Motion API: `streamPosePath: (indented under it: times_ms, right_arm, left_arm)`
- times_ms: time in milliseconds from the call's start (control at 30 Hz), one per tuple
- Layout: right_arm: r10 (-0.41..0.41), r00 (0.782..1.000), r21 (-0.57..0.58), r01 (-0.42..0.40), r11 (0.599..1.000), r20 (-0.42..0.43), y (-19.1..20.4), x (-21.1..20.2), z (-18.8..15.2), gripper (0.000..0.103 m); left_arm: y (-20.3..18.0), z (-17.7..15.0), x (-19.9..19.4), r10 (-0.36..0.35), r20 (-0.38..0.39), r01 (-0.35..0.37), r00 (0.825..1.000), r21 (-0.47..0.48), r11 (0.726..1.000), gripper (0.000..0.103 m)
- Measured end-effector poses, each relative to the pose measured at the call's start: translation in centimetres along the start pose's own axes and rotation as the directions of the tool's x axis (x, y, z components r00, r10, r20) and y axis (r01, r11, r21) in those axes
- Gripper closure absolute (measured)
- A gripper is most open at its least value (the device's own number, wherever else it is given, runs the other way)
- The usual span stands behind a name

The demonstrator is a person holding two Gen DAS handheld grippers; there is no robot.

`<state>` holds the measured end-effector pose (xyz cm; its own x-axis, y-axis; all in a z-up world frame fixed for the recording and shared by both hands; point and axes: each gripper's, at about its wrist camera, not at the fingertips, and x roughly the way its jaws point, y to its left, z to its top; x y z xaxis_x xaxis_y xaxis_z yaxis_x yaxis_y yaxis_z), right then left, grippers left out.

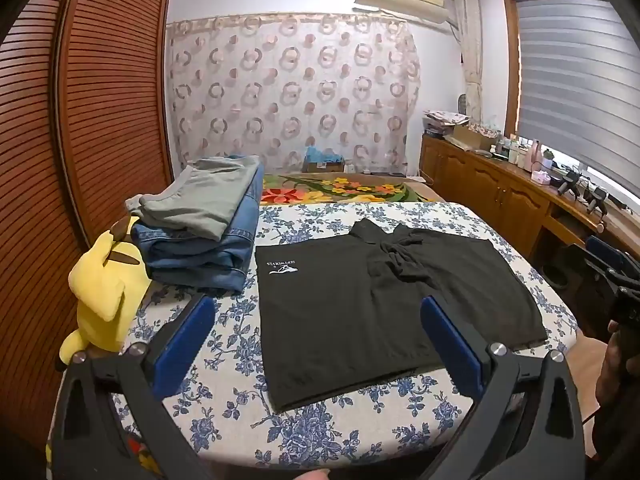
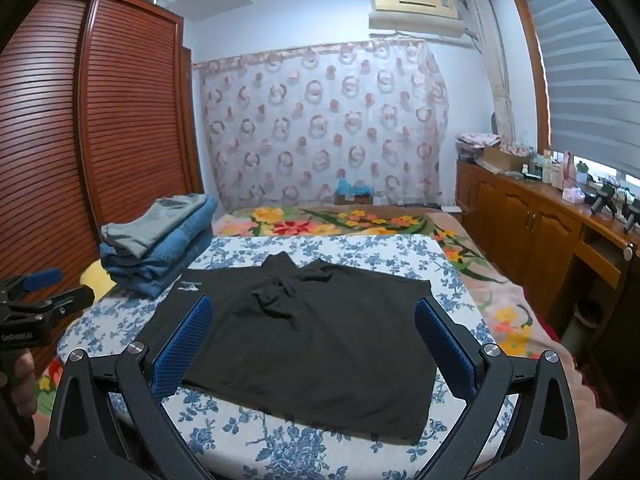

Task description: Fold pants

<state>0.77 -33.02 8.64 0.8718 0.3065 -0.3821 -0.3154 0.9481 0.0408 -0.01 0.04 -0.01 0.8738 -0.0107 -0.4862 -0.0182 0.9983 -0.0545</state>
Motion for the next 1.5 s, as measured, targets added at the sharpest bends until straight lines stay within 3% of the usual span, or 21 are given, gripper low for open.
streamPosePath:
  times_ms: [1500]
  right_arm:
    - [0.01,1.0,0.012,-0.01,1.0,-0.008,0.26,0.06,-0.2,0.0]
  left_arm:
    - [-0.14,0.42,-0.3,0.01,0.006,-0.01,1.0,0.005,1.0,0.0]
